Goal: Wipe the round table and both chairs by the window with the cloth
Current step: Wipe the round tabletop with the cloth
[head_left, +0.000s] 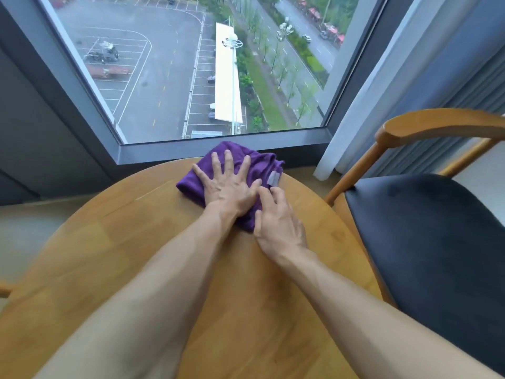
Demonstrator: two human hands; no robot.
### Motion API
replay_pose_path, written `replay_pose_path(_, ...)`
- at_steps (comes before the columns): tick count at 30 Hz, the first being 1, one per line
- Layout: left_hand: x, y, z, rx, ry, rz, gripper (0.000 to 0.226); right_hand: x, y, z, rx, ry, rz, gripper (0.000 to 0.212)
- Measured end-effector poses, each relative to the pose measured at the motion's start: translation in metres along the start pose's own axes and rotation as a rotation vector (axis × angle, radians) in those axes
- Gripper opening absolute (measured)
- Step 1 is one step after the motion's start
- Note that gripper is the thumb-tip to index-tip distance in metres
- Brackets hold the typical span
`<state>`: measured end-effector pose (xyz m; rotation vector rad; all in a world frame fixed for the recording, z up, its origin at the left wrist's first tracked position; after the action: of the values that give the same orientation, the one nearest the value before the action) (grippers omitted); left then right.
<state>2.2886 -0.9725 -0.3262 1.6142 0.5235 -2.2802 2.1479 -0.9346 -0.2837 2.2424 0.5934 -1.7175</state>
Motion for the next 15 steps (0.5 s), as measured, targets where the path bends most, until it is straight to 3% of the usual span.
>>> replay_pose_path(5,0.025,-0.033,0.056,0.202,0.133,-0.102,0.062,-0.016,0.004,0.019,0.128,-0.074,0.129,0.039)
replay_pose_path(9,0.036,-0.082,0.081,0.357,0.117,-0.16,0.078,-0.027,0.0,0.037,0.135,-0.195,0.163,0.031)
replay_pose_path(12,0.033,-0.127,0.065,0.469,0.046,-0.173,0.069,-0.028,-0.005,0.041,0.149,-0.203,0.151,0.03)
replay_pose_path(15,0.019,-0.152,0.015,0.445,0.057,-0.144,0.06,-0.028,-0.013,0.035,0.156,-0.156,0.136,0.032)
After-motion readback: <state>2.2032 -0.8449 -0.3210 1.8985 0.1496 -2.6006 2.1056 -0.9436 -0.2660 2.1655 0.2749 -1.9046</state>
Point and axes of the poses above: each hand's wrist, its own y-axis towards the middle knuckle, its own x-axis out of the palm, z = x × y, the point moved 1 cm from there along y, towards the middle knuckle, and after that the axes turned 11 degrees about -y, right-handed, at the moved point
